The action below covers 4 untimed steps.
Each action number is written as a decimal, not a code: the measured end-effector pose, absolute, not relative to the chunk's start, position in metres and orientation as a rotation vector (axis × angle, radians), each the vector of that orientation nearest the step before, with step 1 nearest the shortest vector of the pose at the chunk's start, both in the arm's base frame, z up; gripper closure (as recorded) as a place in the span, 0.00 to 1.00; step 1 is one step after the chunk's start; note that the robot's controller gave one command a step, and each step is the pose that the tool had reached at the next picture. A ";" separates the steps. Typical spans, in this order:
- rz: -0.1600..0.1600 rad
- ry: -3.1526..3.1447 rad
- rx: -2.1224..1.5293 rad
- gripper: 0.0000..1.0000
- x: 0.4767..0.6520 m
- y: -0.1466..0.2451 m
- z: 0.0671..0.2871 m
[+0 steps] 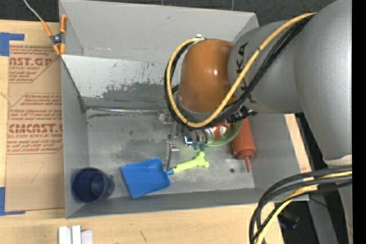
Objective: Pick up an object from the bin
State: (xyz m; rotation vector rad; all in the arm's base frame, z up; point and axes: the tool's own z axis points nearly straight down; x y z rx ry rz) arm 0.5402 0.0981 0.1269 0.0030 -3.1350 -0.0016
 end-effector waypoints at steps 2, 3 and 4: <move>-0.003 -3.125 0.296 0.00 0.495 0.088 0.089; -0.005 -3.145 0.147 0.00 0.485 0.082 0.075; -0.005 -3.101 0.577 0.00 0.486 0.091 0.073</move>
Offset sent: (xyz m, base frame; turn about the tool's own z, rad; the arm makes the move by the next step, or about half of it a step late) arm -0.0586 -0.0129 -0.0501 -0.2359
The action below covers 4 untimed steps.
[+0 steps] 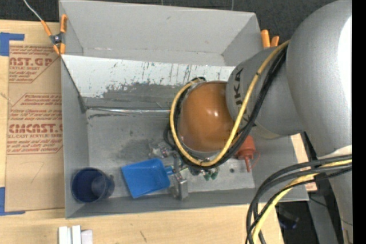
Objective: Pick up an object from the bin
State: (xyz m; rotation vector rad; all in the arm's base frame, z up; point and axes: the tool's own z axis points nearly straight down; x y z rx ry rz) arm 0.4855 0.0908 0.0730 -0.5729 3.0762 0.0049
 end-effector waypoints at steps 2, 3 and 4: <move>0.008 3.134 0.041 1.00 0.481 0.097 0.070; 0.006 3.136 0.012 1.00 0.479 0.087 0.075; 0.007 3.136 -0.009 1.00 0.483 0.079 0.069</move>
Offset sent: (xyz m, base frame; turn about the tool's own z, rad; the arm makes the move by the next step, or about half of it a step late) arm 0.0000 0.0000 0.0000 0.0000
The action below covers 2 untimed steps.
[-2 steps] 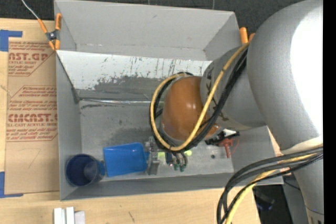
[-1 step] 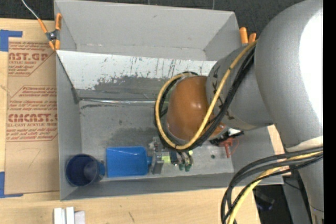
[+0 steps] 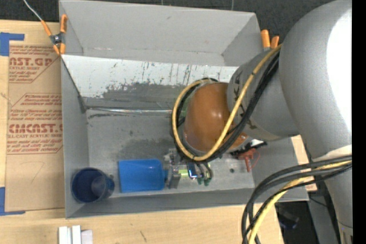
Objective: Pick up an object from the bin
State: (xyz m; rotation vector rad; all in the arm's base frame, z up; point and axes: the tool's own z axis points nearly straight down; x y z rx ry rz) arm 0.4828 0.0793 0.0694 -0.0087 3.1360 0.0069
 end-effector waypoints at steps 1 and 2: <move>0.005 3.134 -0.039 1.00 0.483 0.062 0.099; 0.007 3.135 -0.078 1.00 0.490 0.077 0.081</move>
Offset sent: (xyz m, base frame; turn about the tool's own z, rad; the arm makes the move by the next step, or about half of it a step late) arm 0.0075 -0.0028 0.0134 -0.0433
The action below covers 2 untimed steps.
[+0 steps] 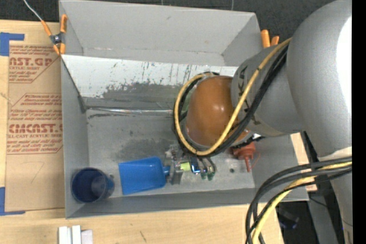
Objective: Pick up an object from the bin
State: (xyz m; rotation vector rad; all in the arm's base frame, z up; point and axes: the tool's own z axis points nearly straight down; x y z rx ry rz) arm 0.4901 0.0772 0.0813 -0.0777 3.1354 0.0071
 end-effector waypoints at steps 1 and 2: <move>0.004 3.137 -0.119 1.00 0.495 0.074 0.179; 0.010 3.134 0.143 1.00 0.532 0.089 0.069</move>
Offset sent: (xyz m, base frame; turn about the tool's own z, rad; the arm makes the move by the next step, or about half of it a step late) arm 0.0425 0.0110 -0.0113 0.1420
